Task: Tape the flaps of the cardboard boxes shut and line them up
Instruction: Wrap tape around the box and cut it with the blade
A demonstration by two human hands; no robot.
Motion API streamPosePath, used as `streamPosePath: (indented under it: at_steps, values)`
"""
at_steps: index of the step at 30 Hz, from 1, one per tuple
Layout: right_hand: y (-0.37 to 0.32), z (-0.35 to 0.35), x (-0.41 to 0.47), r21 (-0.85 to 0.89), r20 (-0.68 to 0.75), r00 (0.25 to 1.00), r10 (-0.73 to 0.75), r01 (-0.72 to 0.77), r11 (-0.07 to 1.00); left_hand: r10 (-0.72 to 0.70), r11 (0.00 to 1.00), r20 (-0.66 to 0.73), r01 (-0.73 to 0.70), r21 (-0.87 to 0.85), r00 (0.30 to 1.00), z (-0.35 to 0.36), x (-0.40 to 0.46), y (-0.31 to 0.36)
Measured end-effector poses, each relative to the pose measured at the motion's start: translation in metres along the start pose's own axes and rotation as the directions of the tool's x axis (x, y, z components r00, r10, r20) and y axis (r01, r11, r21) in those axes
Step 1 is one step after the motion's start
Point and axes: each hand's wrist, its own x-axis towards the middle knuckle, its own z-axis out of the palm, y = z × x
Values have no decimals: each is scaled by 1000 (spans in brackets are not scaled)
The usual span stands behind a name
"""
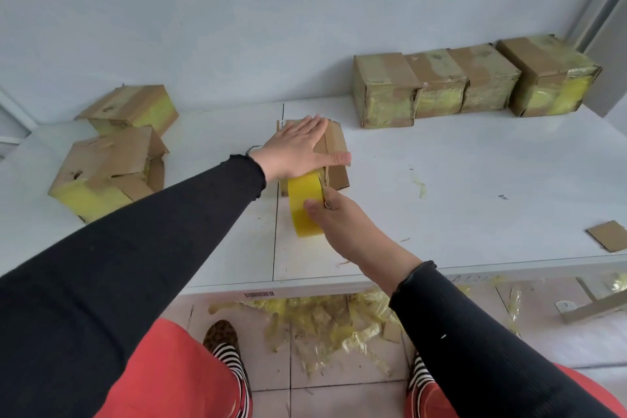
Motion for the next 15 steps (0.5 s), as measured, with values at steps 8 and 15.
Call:
streamPosePath:
  at_steps: [8,15]
  values:
    - [7,16,1,57,-63,992,106,-102,993,90,985,-260,-47,168,962,16,5,-4]
    - [9,13,4,153,5,990,138,-137,979,-190,878,-600,-140,-458,777,-15,-41,-5]
